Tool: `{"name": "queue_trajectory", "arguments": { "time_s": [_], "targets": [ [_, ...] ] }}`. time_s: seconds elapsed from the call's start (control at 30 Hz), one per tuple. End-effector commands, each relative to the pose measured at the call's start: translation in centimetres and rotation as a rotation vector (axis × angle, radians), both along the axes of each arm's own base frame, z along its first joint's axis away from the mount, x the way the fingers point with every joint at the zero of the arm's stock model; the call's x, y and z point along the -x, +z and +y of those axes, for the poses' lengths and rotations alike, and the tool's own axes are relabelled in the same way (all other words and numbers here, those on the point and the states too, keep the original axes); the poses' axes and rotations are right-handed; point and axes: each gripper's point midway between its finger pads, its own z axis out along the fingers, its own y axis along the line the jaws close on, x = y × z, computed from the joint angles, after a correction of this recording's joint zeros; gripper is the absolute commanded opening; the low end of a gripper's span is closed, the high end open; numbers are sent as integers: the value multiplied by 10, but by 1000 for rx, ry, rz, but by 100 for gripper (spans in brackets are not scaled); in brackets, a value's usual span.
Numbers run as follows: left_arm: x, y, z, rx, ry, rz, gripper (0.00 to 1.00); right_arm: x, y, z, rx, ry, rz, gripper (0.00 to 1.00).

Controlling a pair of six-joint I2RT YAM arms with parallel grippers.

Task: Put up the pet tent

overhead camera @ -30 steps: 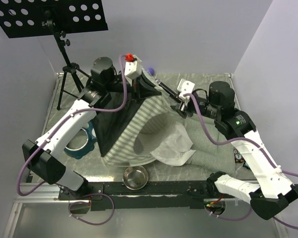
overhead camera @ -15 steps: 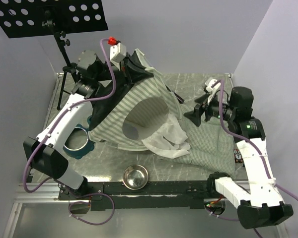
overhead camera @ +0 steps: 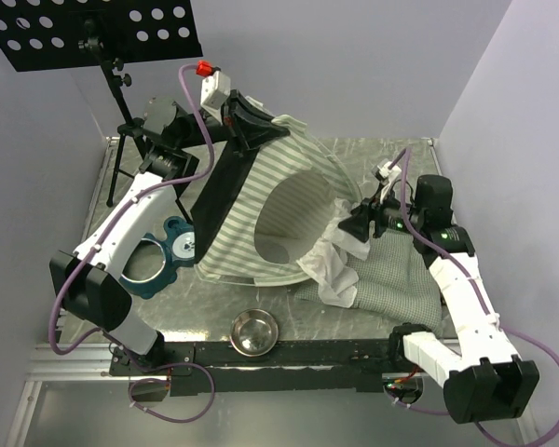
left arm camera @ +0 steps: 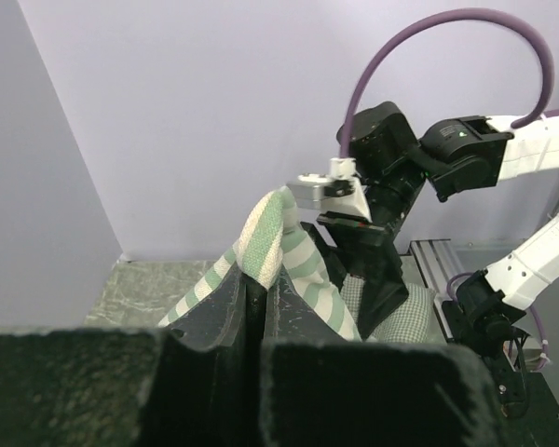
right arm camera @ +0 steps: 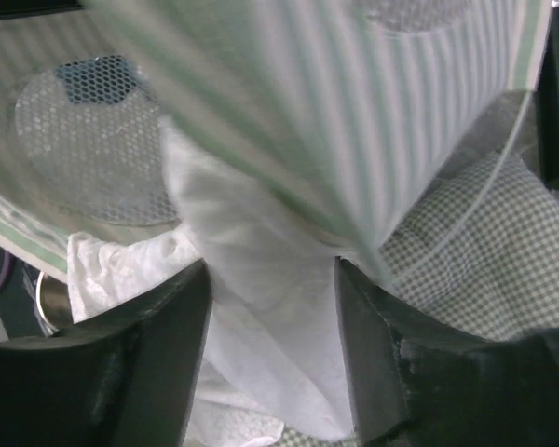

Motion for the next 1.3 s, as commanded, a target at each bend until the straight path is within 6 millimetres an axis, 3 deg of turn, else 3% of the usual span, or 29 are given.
{"name": "queue_trajectory", "arguments": {
  "time_s": [0.0,0.07,0.17,0.37,0.5,0.7,0.83,0.93,1.03,1.17,1.27],
  "targets": [
    [15,42,13,84,20,-105,1,-22,28,-5,-22,-58,-90,54],
    [11,45,14,93,40,-110,1,-29,29,-11,-23,-125,-68,58],
    [3,52,15,120,89,-99,1,-26,36,-16,-86,-237,60,82],
    [-23,58,21,194,210,-7,1,-4,57,-24,-287,-422,100,98],
    [-34,62,23,230,255,38,1,-2,50,-28,-285,-482,172,100],
    [-31,63,21,232,232,21,1,36,12,-5,-102,-137,96,100],
    [-27,68,20,242,201,16,1,10,-7,-27,-58,-308,82,100],
    [-28,66,18,237,194,19,1,-7,-14,-33,-108,-437,209,100],
    [-28,65,18,235,194,14,1,-15,-2,-23,-227,-451,291,100],
    [-28,65,18,231,197,2,1,-8,29,-4,-368,-351,262,100],
    [-27,66,18,233,195,-3,1,-10,38,-2,-413,-358,251,100]
  ]
}}
